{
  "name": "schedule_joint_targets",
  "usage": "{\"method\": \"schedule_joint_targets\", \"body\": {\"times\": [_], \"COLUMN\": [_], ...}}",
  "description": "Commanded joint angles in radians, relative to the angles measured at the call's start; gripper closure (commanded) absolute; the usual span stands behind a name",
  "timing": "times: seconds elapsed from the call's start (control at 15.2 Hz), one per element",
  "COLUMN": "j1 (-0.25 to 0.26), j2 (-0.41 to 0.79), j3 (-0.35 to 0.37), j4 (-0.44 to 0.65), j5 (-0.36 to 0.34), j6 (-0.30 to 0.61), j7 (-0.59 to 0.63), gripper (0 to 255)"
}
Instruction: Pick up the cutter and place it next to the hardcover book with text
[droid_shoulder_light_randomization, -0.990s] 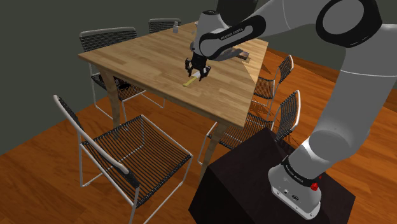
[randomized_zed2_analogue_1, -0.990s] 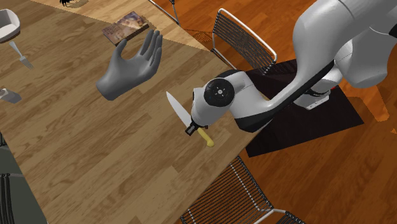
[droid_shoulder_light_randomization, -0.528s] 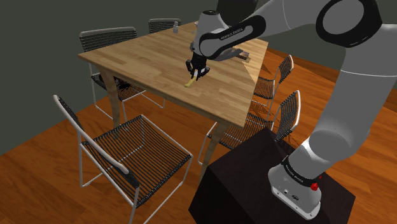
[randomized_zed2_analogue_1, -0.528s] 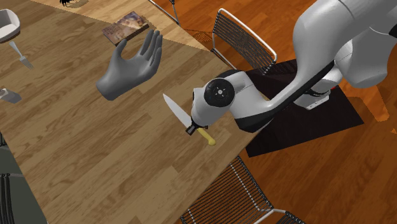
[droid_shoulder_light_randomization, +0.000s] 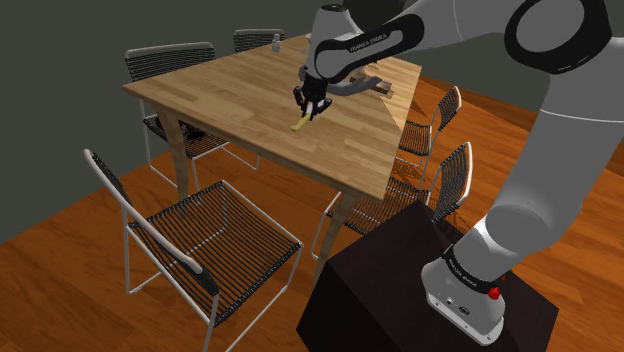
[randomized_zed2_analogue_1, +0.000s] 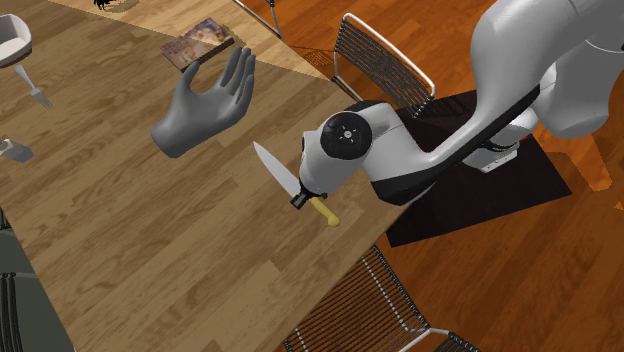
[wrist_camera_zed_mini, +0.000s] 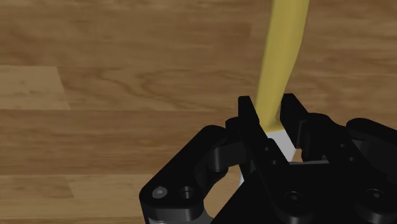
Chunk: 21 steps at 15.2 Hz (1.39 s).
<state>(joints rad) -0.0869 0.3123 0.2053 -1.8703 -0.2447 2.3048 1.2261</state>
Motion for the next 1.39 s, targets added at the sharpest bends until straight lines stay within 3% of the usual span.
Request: {"method": "schedule_joint_targets", "body": {"times": [0.0,0.73,1.32], "j1": [0.0,-0.004,-0.137], "j2": [-0.013,-0.069,-0.088], "j3": [0.003,0.013,-0.051], "j4": [0.009,0.082,0.053], "j5": [0.006,0.037,0.091], "j6": [-0.022,-0.147,-0.11], "j7": [-0.004,-0.036,-0.253], "gripper": [255,255,255]}}
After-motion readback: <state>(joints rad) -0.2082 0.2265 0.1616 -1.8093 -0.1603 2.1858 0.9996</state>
